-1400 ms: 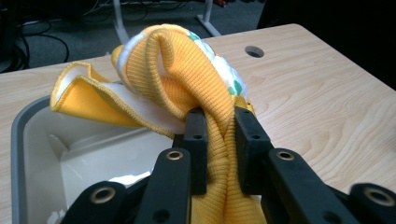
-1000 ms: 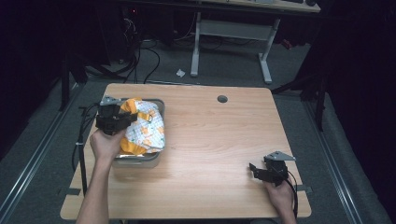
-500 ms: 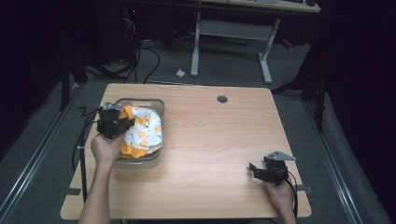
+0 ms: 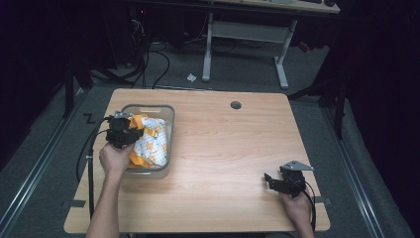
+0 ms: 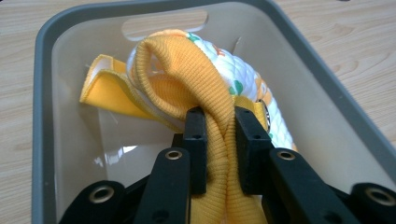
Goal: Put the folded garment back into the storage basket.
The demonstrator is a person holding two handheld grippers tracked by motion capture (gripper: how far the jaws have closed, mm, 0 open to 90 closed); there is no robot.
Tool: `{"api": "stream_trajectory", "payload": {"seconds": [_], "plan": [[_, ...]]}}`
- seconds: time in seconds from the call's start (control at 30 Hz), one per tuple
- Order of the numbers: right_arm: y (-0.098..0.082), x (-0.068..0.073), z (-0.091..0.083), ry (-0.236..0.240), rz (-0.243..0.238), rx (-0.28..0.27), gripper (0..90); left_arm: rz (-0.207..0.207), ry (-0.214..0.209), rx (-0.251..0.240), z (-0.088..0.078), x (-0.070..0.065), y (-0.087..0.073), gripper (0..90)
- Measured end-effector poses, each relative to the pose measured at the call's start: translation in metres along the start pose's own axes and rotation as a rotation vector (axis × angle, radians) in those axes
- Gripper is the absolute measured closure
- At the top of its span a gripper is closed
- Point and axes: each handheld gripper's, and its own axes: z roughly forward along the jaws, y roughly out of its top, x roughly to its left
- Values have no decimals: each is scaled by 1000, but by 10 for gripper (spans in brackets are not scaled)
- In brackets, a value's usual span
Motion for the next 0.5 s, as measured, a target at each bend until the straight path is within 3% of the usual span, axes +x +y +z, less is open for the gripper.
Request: {"api": "stream_trajectory", "payload": {"seconds": [0.3,0.5], "plan": [[0,0,0,0,0,0,276,12,41,45,11,-1,-2,764],[0,0,0,0,0,0,276,-7,62,94,17,1,0,746]]}}
